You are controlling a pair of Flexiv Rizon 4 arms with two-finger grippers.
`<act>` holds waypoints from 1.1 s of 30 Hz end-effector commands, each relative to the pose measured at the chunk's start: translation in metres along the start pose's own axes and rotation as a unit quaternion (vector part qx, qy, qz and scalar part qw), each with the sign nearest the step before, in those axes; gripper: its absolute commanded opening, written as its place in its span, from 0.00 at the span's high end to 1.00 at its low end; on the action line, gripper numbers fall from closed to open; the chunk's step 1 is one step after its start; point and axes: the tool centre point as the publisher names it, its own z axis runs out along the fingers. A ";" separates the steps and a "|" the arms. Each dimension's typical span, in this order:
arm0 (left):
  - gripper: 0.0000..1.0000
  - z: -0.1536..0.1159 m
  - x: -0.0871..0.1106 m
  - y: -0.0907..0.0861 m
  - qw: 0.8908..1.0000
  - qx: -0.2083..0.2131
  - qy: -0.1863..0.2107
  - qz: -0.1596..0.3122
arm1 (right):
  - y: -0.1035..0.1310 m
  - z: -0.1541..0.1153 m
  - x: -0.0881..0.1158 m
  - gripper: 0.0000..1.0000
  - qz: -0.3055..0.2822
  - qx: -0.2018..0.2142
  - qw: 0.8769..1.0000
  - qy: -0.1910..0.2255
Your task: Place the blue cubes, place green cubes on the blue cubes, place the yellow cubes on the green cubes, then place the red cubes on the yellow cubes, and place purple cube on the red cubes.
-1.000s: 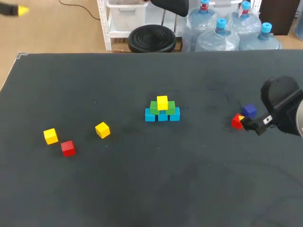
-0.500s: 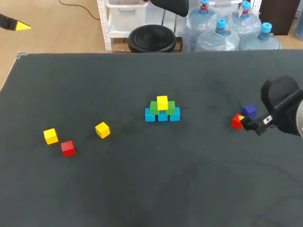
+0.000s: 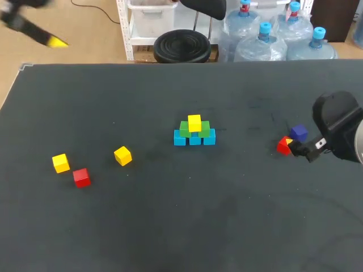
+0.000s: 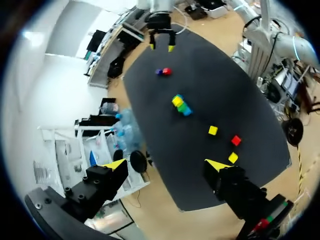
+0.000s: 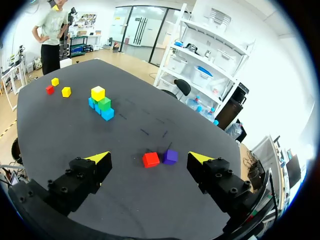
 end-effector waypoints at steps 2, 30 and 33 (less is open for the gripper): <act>0.00 0.084 -0.037 0.027 0.967 0.233 -0.001 0.101 | 0.000 0.001 0.002 0.00 0.001 0.000 1.000 -0.005; 0.00 0.197 -0.015 -0.118 0.939 0.283 0.074 -0.180 | 0.000 0.001 0.002 0.00 0.001 0.000 1.000 -0.005; 0.00 0.197 -0.013 -0.125 0.946 0.258 0.048 -0.190 | 0.000 0.001 0.002 0.00 0.001 0.000 1.000 -0.005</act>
